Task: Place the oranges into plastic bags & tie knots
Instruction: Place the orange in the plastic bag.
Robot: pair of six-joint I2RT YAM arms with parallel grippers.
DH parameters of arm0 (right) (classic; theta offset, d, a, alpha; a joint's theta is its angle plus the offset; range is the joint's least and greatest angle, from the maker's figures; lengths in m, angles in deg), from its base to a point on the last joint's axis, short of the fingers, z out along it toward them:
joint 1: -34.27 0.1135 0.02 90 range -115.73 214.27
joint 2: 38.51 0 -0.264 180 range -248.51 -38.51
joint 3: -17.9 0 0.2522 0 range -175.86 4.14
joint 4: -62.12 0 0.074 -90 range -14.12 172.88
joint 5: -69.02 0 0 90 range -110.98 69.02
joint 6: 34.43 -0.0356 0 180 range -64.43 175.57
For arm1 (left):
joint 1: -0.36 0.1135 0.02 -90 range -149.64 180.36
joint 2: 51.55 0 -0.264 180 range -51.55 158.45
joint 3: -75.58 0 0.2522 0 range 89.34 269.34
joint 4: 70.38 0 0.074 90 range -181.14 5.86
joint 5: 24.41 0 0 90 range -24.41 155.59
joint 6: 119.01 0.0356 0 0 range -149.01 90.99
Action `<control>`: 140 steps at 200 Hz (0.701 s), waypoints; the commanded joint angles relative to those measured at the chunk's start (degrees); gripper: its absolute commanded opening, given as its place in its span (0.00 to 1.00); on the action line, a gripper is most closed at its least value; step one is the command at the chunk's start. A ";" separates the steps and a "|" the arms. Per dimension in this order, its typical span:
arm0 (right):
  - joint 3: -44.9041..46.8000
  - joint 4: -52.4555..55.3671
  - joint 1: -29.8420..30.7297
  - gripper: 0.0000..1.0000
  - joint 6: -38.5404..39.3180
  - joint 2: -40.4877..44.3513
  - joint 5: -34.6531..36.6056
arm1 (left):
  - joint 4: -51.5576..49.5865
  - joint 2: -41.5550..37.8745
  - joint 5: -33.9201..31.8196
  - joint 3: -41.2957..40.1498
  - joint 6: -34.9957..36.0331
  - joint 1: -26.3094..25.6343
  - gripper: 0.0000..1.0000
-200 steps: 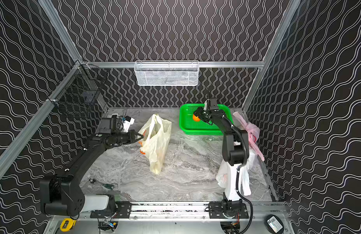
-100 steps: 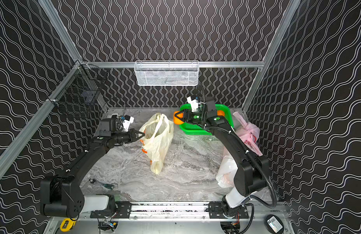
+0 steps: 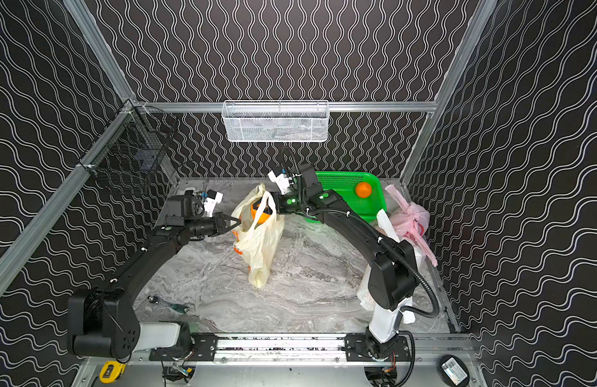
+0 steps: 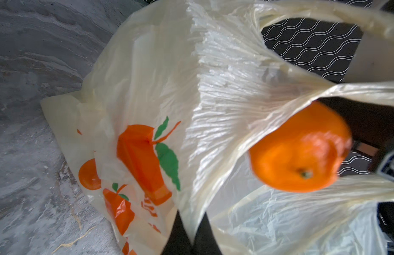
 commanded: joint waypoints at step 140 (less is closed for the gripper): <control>10.71 5.14 -26.33 0.86 2.03 5.31 39.55 | -16.75 1.30 -20.07 8.78 13.43 -7.19 0.00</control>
